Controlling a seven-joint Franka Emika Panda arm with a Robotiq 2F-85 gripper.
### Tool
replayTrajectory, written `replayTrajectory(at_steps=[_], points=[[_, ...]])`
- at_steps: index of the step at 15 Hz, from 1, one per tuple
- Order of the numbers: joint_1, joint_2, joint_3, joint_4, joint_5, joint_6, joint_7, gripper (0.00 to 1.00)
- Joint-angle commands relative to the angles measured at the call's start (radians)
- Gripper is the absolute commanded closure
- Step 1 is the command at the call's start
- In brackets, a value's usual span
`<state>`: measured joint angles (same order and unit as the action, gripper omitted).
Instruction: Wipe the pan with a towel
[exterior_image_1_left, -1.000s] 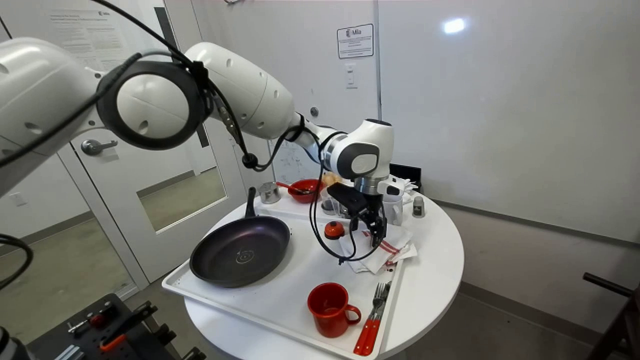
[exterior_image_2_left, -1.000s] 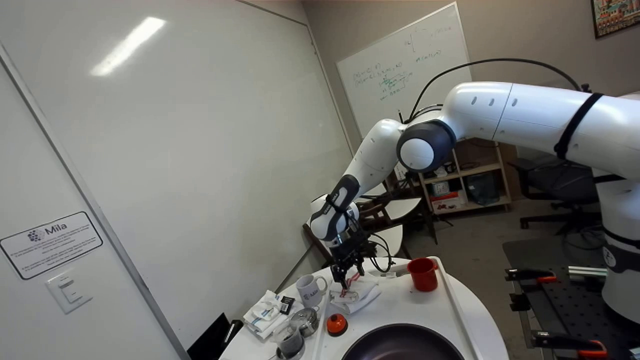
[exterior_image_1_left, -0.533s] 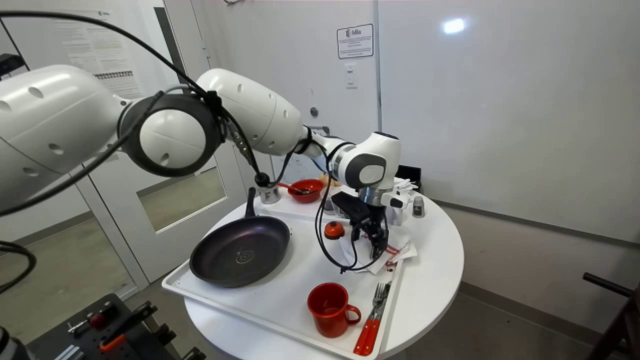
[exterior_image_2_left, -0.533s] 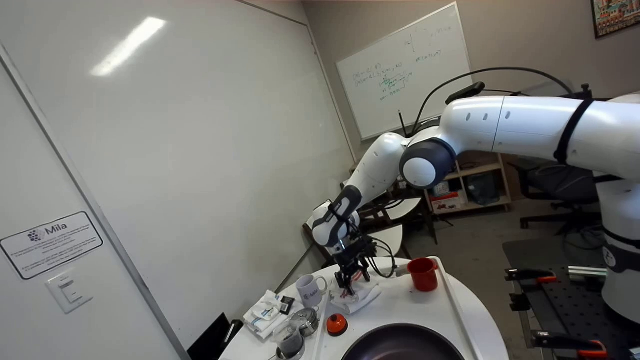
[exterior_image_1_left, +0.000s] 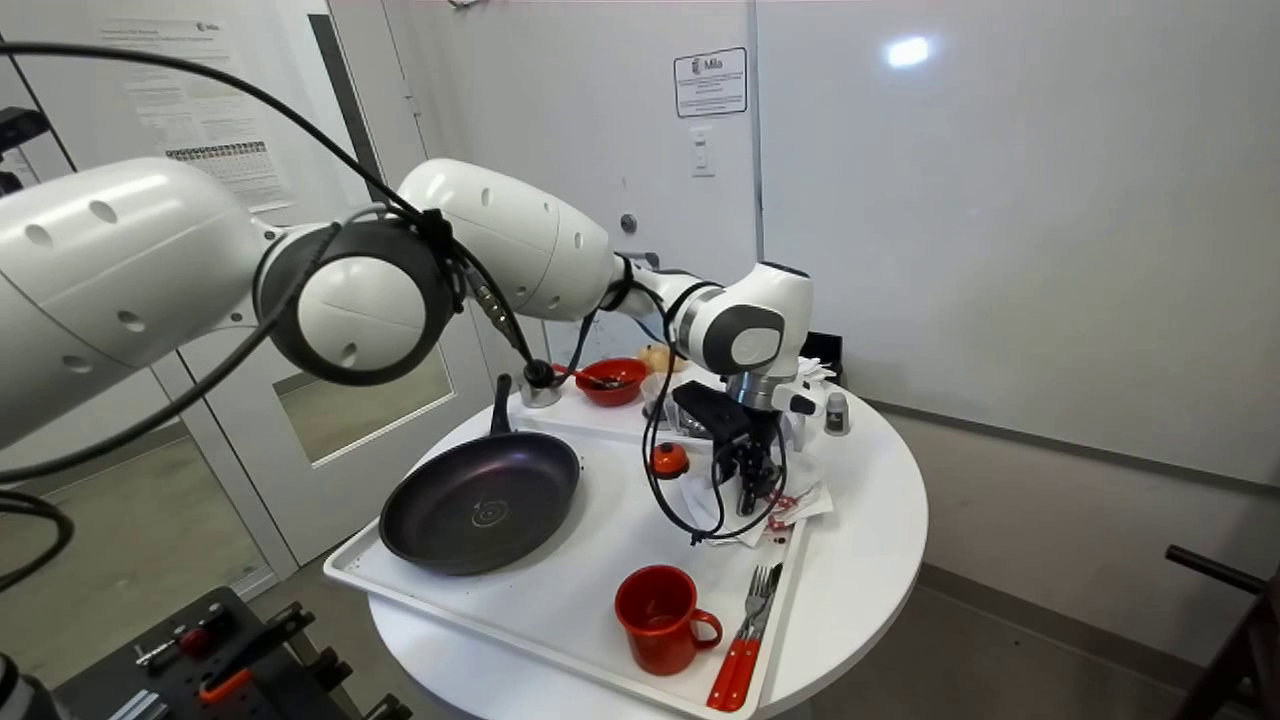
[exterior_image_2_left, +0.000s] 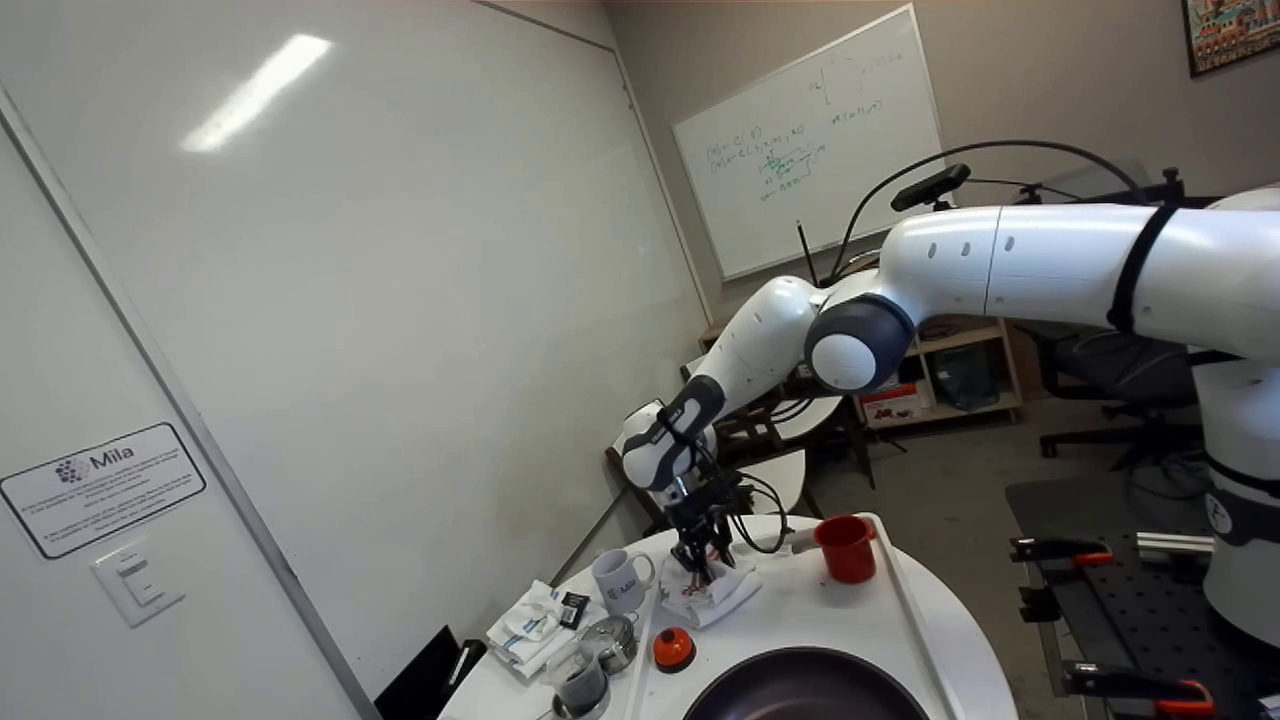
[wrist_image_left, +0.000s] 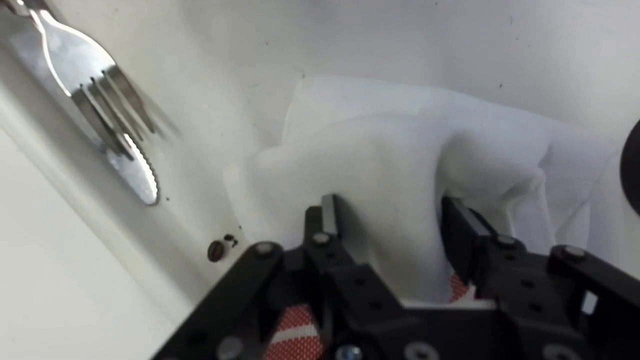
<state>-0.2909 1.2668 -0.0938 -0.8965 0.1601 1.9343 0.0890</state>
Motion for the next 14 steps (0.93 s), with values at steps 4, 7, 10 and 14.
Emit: replayTrajectory(at_steps=[4, 7, 10, 14], points=[[-0.009, 0.065, -0.001, 0.133, -0.021, -0.068, 0.029, 0.98], [0.007, 0.03, -0.019, 0.094, -0.026, -0.051, 0.02, 0.97], [0.026, -0.02, -0.036, 0.039, -0.049, -0.027, 0.008, 0.97], [0.051, -0.095, -0.061, -0.033, -0.09, 0.007, -0.003, 0.97]])
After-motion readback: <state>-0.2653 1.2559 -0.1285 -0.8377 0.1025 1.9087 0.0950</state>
